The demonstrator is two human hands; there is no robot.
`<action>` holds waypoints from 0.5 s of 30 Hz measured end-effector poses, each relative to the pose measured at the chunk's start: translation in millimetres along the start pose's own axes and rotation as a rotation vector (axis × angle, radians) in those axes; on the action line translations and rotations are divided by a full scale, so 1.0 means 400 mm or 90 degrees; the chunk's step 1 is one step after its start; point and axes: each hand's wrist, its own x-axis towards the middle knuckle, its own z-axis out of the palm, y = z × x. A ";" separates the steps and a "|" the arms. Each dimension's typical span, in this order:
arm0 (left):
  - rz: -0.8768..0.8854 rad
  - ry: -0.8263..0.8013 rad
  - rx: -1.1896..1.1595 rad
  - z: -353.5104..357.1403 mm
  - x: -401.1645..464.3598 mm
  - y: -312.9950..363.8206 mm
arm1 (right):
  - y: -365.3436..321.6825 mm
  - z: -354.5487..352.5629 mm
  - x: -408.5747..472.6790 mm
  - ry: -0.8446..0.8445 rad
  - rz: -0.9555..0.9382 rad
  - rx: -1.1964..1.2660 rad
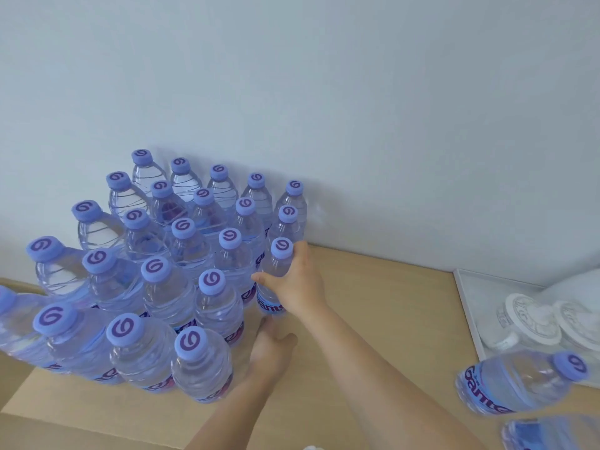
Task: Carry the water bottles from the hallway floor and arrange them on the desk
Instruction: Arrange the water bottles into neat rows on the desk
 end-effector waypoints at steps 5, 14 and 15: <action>-0.001 0.006 -0.006 0.001 0.000 0.009 | 0.009 -0.002 -0.005 0.012 -0.012 0.034; -0.010 0.010 0.038 0.032 -0.020 0.036 | 0.054 -0.031 -0.024 -0.037 -0.017 0.165; -0.009 -0.001 0.040 0.047 -0.028 0.040 | 0.069 -0.045 -0.039 -0.032 -0.017 0.173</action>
